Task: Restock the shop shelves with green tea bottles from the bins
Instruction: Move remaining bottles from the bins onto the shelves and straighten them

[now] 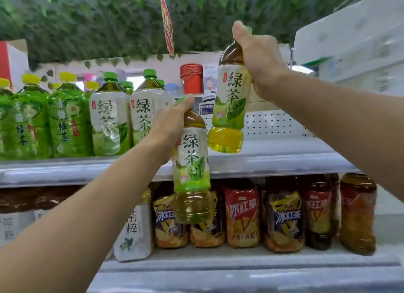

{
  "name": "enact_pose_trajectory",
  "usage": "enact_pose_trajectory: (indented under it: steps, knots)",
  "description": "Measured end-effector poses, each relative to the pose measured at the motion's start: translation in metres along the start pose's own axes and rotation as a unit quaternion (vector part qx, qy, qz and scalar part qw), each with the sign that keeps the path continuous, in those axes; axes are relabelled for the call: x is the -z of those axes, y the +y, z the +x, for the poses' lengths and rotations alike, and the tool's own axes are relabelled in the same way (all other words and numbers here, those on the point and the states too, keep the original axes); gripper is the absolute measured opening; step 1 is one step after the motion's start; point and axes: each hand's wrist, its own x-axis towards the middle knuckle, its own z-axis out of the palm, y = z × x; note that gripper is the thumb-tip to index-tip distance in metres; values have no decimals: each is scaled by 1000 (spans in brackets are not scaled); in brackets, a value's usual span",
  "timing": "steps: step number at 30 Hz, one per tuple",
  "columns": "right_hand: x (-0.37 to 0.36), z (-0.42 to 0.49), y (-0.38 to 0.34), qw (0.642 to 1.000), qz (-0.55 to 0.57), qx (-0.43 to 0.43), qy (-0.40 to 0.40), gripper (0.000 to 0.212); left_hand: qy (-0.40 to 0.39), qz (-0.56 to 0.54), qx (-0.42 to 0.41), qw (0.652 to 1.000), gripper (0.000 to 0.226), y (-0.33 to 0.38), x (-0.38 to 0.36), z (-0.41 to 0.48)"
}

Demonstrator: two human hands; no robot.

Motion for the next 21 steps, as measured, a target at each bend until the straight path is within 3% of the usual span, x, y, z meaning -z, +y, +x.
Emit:
enact_pose_trajectory:
  steps: [8,21]
  knots:
    - [-46,36,50,996,-84,0,-14,41,-47,-54,35,997,27,-16,5,26]
    - [-56,41,65,988,-87,-98,-81,37,-76,-118,63,988,27,-22,9,30]
